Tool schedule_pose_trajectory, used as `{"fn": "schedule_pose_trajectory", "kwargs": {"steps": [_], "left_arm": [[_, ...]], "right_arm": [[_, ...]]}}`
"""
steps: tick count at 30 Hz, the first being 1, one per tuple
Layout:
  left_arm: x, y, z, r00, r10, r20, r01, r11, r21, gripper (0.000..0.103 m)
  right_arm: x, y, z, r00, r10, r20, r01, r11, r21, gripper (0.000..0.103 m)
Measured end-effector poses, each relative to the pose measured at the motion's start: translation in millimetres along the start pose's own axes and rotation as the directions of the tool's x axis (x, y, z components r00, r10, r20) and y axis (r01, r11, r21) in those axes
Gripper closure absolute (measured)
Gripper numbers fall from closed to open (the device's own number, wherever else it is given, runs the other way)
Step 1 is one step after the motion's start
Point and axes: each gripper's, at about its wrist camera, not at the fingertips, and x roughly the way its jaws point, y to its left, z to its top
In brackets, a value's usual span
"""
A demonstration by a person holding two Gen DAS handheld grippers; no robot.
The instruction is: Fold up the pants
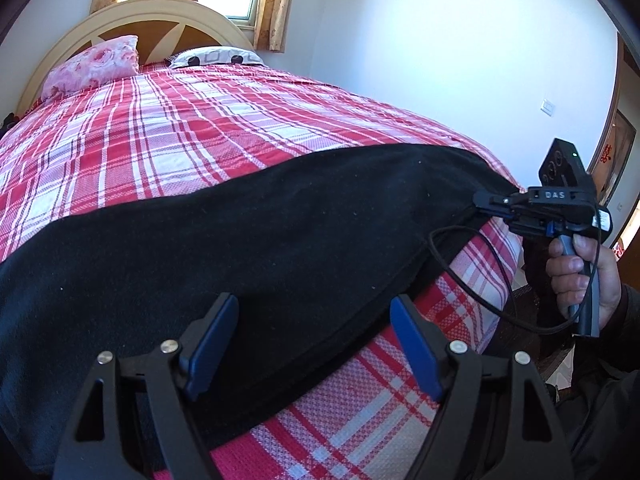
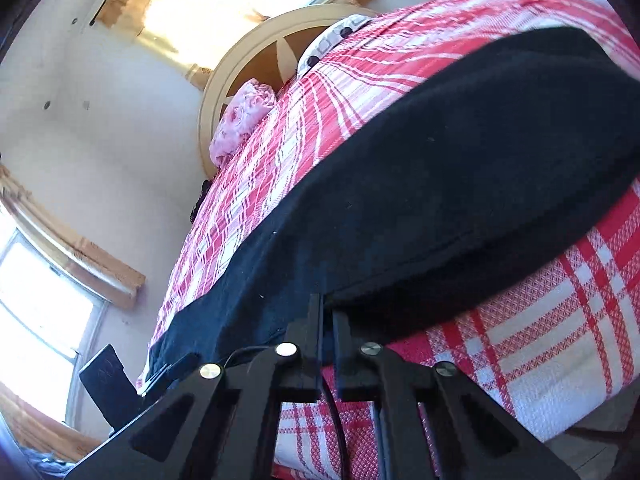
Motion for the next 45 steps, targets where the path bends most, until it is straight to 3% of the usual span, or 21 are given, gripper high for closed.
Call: {"fn": "schedule_pose_trajectory", "kwargs": {"steps": [4, 11, 16, 19, 21, 27, 32, 34, 36, 39, 45], "left_arm": [[-2.2, 3.9, 0.2, 1.0, -0.018, 0.009, 0.019, 1.0, -0.023, 0.022], [-4.9, 5.0, 0.1, 0.999, -0.034, 0.01, 0.034, 0.999, -0.026, 0.022], [-6.0, 8.5, -1.4, 0.999, -0.037, 0.011, 0.038, 0.999, -0.028, 0.022], [-5.4, 8.7, -0.4, 0.999, -0.039, 0.01, 0.04, 0.999, -0.029, 0.022], [-6.1, 7.0, -0.1, 0.999, -0.036, 0.006, 0.036, 0.999, -0.016, 0.022], [-6.0, -14.2, 17.5, 0.998, -0.059, 0.021, 0.057, 0.995, 0.078, 0.022], [11.8, -36.4, 19.7, 0.996, -0.075, -0.039, 0.08, 0.982, 0.17, 0.022], [21.5, -46.1, 19.0, 0.996, -0.047, -0.072, 0.061, 0.974, 0.217, 0.022], [28.2, -51.0, 19.4, 0.996, -0.029, -0.089, 0.05, 0.969, 0.24, 0.022], [35.9, -47.8, 22.7, 0.994, -0.012, -0.105, 0.035, 0.976, 0.216, 0.033], [35.5, -55.4, 18.7, 0.992, 0.011, -0.126, 0.022, 0.967, 0.254, 0.034]], "right_arm": [[-9.8, 11.3, -1.5, 1.0, 0.018, 0.004, -0.017, 0.998, -0.053, 0.1], [-11.3, -12.9, -4.9, 1.0, -0.011, -0.022, 0.011, 1.0, -0.002, 0.1], [-24.3, -7.7, 5.9, 0.999, 0.04, 0.014, -0.04, 0.999, -0.017, 0.1], [-16.4, -8.5, 4.8, 0.999, -0.01, -0.038, 0.008, 0.999, -0.034, 0.1], [-6.8, -13.1, -2.5, 0.996, -0.032, -0.087, 0.029, 0.999, -0.039, 0.099], [-22.8, -3.5, -14.2, 0.993, -0.054, -0.105, 0.041, 0.991, -0.126, 0.098], [-49.8, -10.8, -21.0, 0.982, -0.157, -0.1, 0.138, 0.975, -0.177, 0.098], [-67.4, -17.4, -24.4, 0.98, -0.186, -0.075, 0.171, 0.969, -0.179, 0.098], [-80.9, -28.2, -27.3, 0.98, -0.189, -0.06, 0.178, 0.973, -0.149, 0.098], [-88.1, -38.5, -32.5, 0.98, -0.192, -0.044, 0.186, 0.976, -0.114, 0.098], [-74.1, -38.8, -42.2, 0.985, -0.164, -0.059, 0.158, 0.983, -0.094, 0.098]]}}
